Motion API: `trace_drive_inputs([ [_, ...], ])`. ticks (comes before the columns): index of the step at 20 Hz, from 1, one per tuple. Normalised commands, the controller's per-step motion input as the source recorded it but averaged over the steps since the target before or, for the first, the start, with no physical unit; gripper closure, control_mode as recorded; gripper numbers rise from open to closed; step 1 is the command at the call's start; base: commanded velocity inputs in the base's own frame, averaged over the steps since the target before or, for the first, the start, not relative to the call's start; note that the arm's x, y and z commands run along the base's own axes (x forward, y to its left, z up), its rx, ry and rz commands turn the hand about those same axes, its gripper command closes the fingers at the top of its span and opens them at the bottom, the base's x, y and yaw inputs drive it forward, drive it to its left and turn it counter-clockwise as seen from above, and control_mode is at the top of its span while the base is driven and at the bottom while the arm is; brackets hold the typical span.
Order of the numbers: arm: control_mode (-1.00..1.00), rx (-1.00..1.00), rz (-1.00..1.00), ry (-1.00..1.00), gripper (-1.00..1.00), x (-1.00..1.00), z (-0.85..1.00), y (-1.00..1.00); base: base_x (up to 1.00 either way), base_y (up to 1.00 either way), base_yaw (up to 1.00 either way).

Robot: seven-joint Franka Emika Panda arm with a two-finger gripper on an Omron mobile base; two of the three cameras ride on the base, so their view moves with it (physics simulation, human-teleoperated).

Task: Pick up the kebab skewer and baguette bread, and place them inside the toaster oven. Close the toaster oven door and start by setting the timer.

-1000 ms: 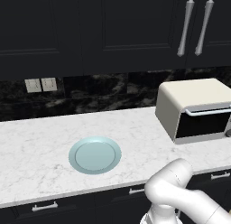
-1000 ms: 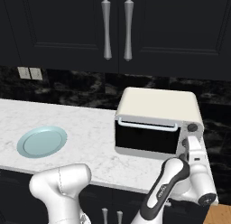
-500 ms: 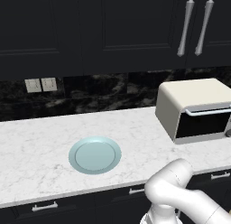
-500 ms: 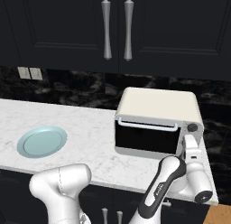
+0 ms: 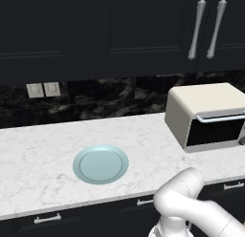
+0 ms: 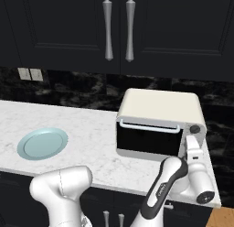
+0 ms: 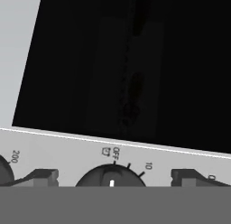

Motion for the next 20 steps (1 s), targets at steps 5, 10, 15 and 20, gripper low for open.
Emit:
trace_drive_inputs([
  [5,-1.00,-0.02,0.00,0.00,-1.00,0.03,0.00,-0.13,0.00,0.00,0.00],
  [10,-1.00,-0.02,0.00,0.00,-1.00,0.00,0.00,-0.26,0.00,0.00,0.00],
  [15,-1.00,0.00,0.00,0.00,1.00,-0.07,0.00,-0.03,0.00,0.00,0.00],
  [20,-1.00,0.00,-0.03,0.00,1.00,-0.10,0.00,0.16,0.00,0.00,0.00],
])
